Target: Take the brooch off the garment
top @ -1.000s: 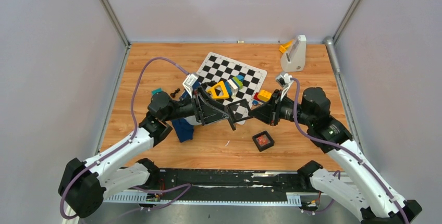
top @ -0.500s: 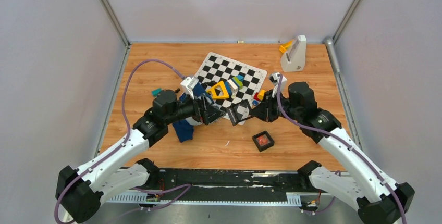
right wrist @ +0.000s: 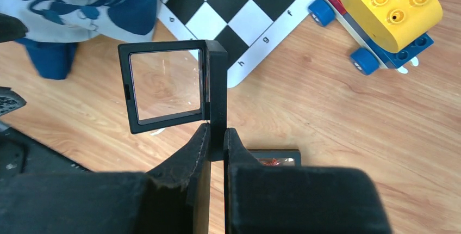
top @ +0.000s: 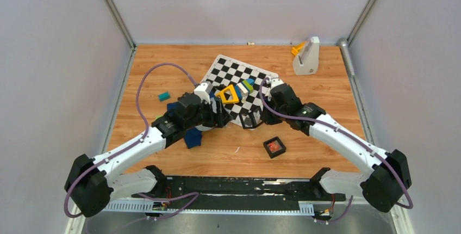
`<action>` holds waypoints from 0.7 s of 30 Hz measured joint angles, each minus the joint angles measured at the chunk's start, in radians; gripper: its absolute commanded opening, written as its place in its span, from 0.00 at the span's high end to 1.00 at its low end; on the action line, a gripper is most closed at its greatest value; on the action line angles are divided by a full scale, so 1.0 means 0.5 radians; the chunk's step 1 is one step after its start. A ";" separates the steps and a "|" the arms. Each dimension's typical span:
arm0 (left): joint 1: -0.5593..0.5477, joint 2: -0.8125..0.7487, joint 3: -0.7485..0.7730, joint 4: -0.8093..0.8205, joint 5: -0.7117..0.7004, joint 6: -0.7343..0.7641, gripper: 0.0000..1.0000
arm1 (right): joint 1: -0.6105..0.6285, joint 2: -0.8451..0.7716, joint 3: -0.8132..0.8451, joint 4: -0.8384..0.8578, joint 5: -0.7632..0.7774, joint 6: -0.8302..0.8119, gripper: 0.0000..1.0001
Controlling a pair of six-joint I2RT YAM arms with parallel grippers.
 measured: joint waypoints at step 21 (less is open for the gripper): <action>-0.098 0.706 0.027 0.526 -0.043 -0.170 1.00 | 0.249 0.262 0.106 -0.029 0.434 0.096 1.00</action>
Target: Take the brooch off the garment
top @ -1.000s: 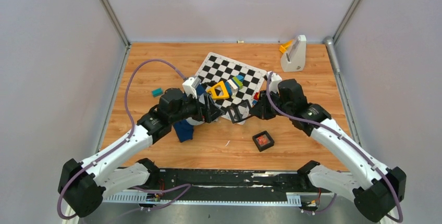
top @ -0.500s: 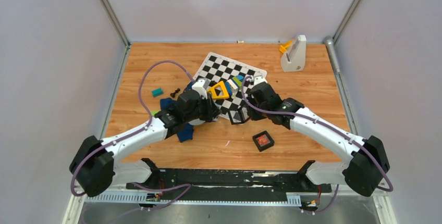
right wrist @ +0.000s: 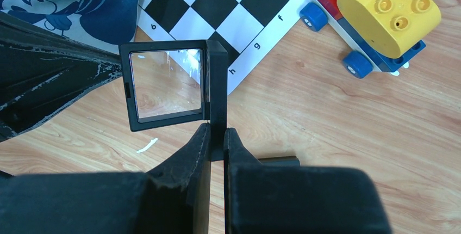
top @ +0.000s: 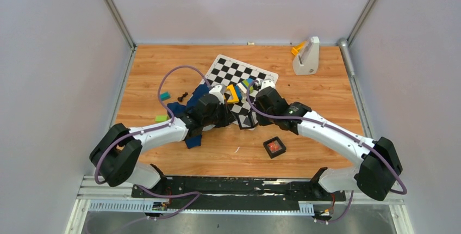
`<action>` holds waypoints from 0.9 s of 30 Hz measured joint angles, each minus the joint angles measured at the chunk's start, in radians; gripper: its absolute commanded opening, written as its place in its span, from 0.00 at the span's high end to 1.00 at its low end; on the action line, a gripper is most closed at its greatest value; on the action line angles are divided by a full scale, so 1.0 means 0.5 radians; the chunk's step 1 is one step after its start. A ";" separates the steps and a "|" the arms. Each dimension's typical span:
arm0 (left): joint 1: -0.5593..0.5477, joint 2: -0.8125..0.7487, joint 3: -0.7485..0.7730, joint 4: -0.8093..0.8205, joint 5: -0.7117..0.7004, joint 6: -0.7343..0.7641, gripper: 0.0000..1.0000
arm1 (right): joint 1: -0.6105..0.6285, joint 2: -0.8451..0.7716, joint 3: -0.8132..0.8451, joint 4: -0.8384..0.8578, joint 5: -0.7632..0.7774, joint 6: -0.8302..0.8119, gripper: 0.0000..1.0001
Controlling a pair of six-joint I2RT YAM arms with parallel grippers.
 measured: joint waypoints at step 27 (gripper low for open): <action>-0.003 0.193 -0.009 0.277 0.028 -0.087 1.00 | 0.000 0.052 -0.014 0.017 0.004 0.009 1.00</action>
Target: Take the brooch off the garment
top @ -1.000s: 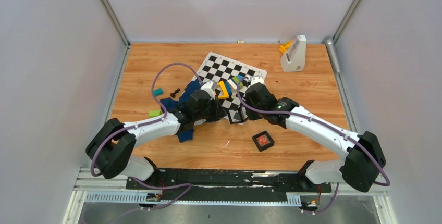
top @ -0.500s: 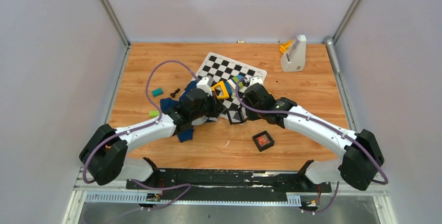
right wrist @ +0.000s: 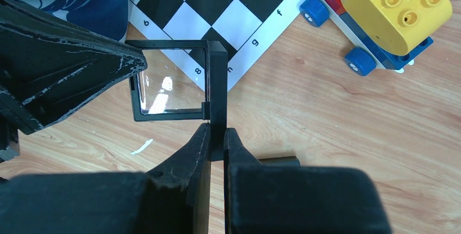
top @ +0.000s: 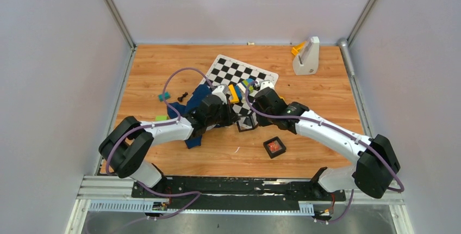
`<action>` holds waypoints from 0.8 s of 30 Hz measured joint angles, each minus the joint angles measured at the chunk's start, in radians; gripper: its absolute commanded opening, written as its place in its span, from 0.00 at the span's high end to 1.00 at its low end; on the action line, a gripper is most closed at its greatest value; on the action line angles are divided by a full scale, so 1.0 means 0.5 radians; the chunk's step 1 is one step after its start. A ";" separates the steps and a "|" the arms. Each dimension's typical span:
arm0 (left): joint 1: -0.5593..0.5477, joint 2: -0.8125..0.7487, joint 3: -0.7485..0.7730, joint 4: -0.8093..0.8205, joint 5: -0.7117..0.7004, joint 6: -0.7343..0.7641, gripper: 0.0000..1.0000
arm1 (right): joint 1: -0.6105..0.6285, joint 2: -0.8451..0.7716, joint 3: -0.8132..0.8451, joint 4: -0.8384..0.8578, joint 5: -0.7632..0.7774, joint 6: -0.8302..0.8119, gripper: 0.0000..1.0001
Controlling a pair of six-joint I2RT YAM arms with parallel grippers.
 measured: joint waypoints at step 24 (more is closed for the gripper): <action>-0.002 -0.128 -0.037 -0.061 0.020 0.096 0.52 | -0.180 0.101 -0.079 -0.047 -0.056 0.017 0.95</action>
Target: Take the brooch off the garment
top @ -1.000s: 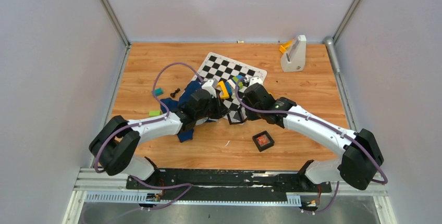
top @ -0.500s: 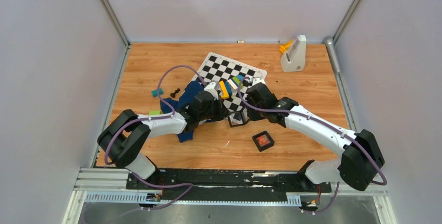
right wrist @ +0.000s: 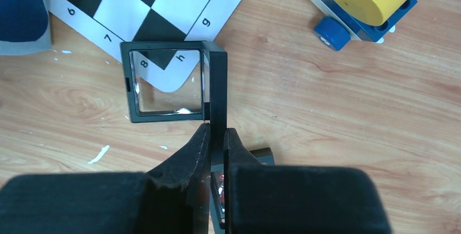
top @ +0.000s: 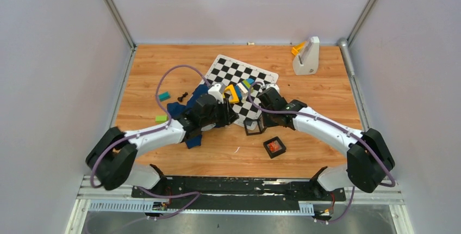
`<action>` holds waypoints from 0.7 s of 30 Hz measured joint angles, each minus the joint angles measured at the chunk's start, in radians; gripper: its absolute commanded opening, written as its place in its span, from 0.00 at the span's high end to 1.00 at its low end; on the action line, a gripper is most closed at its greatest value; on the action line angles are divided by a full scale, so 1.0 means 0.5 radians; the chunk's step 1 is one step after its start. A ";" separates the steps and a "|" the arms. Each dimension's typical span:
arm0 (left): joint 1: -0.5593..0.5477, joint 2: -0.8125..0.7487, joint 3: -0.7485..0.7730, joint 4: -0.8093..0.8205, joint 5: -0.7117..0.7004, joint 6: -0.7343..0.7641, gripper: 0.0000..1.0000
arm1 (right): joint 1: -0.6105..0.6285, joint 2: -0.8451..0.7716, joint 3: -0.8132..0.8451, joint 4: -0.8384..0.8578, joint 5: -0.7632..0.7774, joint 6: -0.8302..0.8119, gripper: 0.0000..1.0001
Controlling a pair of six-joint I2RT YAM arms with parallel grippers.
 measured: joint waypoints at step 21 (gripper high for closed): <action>0.033 -1.148 -0.137 -1.321 -1.009 0.040 0.16 | 0.121 -0.159 0.183 -0.159 0.143 0.024 0.25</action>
